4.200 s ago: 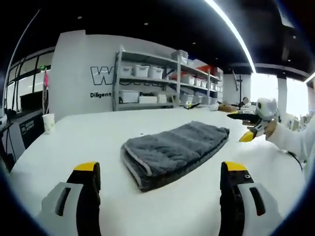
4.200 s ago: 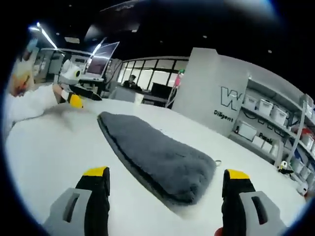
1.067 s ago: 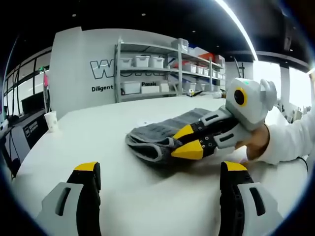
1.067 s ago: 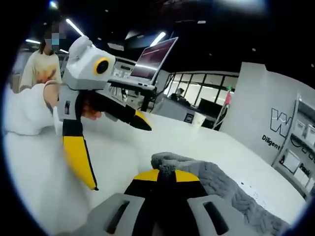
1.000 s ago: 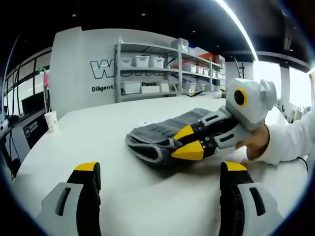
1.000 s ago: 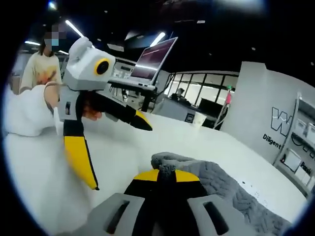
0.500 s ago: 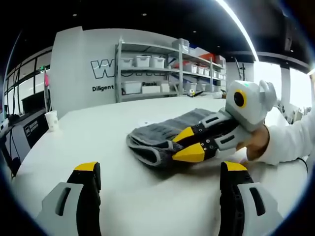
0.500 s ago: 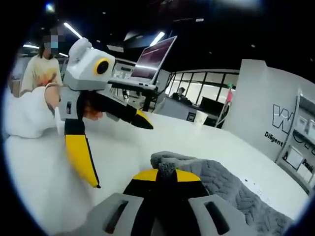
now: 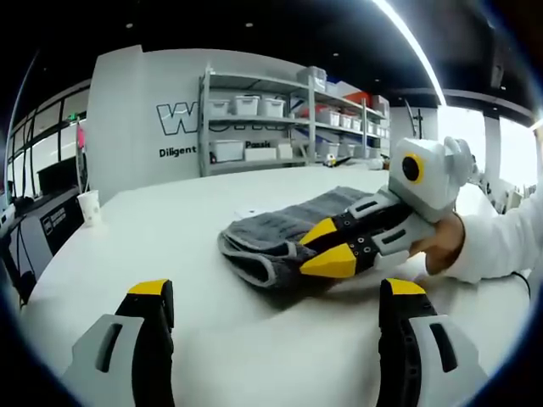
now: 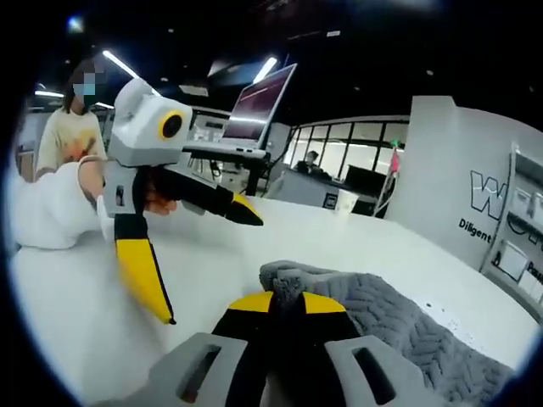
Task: Open the folded towel by lifting each exposed corner and separating the folded layers until the towel lies flat within the target outline without major curled edges
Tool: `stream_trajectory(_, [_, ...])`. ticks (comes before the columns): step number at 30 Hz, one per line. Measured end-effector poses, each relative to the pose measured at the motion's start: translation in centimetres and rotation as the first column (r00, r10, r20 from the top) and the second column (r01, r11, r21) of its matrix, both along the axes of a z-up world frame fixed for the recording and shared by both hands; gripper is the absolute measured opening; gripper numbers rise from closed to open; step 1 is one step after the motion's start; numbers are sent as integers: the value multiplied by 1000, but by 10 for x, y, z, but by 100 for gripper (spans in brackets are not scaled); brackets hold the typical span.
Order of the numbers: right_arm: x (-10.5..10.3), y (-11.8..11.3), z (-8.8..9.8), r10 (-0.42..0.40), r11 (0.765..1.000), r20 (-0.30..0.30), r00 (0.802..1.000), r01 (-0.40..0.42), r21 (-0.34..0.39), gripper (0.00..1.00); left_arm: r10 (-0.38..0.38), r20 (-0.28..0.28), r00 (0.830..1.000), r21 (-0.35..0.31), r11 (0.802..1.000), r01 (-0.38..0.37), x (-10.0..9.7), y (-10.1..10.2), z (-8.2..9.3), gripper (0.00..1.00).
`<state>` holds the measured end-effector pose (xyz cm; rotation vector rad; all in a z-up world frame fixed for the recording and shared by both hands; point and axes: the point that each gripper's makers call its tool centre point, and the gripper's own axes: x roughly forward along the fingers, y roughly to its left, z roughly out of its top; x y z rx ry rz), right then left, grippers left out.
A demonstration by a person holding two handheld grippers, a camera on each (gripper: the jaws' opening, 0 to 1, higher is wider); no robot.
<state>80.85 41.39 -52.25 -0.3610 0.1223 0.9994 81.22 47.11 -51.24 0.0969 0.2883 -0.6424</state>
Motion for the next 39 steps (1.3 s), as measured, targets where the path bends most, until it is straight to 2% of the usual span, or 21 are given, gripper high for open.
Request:
stream_trajectory(5, [0,-3,1,-5,1000,-7,1000,5,13,4,1,-1,1000,2,1000,-1,2,1,0,99])
stream_trajectory(13, [-2,-5,2,-6,1000,-14,1000,6,20,4,2,0,1000,5,1000,-2,-17,-18,-3,99])
stream_trajectory(23, [0,-8,3,-12,1000,-23,1000,13,29,2,1,0,1000,4,1000,-1,-25,-24,-4,99])
stream_trajectory(35, [2,-16,6,-31,998,-26,999,32,48,0,7,-9,1000,0,1000,-7,-21,-20,-6,99])
stream_trajectory(39, [5,-26,11,-56,997,7,998,56,49,0,9,-15,1000,-7,1000,-10,-16,-17,-6,99])
